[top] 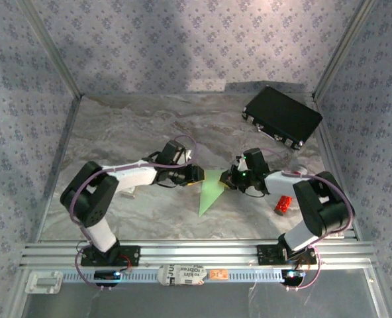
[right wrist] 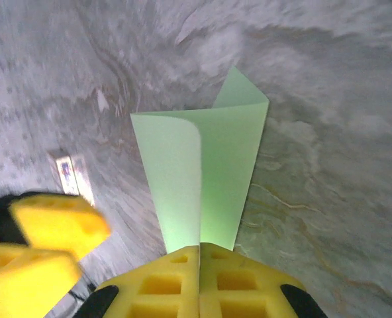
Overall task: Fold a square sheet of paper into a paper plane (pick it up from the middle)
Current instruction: Fold the wing for the fifth time at the center of the table.
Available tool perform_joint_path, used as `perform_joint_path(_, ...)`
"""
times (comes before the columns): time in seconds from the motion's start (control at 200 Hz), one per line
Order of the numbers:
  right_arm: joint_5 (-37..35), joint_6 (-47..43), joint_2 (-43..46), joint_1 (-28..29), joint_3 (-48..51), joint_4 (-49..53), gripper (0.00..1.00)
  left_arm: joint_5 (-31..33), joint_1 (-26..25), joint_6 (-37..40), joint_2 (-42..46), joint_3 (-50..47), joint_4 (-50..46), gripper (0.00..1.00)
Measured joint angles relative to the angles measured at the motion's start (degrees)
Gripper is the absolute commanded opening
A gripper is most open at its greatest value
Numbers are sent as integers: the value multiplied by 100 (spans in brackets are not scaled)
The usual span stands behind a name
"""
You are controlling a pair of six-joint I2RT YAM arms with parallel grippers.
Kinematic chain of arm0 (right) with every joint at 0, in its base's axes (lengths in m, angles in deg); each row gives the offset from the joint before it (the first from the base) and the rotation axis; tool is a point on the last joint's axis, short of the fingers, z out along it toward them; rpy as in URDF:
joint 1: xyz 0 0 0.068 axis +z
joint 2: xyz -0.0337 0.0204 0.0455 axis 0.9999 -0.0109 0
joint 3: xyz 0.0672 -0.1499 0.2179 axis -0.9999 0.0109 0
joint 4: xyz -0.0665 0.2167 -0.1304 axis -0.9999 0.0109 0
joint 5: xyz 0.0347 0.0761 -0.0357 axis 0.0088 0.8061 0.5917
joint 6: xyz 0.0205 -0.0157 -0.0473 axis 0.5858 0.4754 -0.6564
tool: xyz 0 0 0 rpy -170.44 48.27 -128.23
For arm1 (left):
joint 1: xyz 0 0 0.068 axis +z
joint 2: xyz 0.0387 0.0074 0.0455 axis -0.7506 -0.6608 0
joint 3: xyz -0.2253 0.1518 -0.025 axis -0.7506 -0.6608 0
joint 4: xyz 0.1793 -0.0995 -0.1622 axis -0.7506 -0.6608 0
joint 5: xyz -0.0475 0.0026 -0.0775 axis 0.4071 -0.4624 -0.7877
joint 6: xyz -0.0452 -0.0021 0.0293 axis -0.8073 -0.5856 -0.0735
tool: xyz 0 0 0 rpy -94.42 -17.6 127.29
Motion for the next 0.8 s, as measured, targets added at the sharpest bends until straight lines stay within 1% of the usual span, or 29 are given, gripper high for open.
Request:
perform_joint_path(0.13, -391, 584, 289, 96, 146, -92, 7, 494, -376, 431, 407, 0, -256, 40)
perform_joint_path(0.3, -763, 1172, 404, 269, 175, -138, 7, 1235, -1191, 966, 566, -28, -527, 45)
perform_joint_path(0.47, -973, 1475, 485, 317, 175, -131, 7, 1982, -1926, 1346, 566, -28, -846, 48)
perform_joint_path(0.655, -1073, 1550, 629, 317, 175, -127, 8, 2756, -2400, 1532, 431, -22, -1064, 48)
perform_joint_path(0.8, -1115, 1580, 634, 317, 190, -131, 8, 3287, -2618, 1620, 208, -20, -1134, 47)
